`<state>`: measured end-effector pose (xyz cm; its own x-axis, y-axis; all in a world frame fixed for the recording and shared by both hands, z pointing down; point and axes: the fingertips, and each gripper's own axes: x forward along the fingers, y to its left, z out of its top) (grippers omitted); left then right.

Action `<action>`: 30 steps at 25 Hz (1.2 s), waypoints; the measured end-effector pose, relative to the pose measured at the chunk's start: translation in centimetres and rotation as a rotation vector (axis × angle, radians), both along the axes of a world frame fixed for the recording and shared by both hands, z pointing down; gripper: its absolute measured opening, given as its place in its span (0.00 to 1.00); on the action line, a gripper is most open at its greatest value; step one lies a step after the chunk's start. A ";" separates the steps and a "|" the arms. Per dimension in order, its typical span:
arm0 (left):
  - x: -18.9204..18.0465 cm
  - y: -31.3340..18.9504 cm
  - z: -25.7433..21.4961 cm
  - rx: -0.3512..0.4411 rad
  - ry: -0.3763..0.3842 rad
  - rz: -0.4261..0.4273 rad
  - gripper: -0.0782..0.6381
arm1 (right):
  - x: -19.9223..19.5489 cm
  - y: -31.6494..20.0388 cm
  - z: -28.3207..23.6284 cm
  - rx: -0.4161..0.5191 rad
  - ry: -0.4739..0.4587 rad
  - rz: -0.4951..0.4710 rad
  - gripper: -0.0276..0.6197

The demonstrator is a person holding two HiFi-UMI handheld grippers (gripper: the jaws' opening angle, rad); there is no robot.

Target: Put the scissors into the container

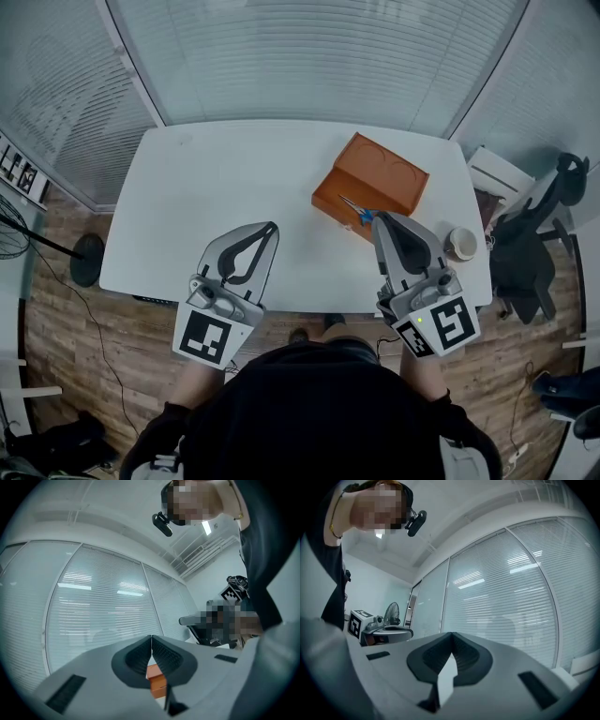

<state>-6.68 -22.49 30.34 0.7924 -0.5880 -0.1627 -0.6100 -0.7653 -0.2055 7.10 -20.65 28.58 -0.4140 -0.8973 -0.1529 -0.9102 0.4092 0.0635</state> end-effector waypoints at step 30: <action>-1.1 -0.8 -0.6 0.019 -0.011 -0.026 0.13 | -0.5 0.1 -0.3 0.010 0.050 0.004 0.05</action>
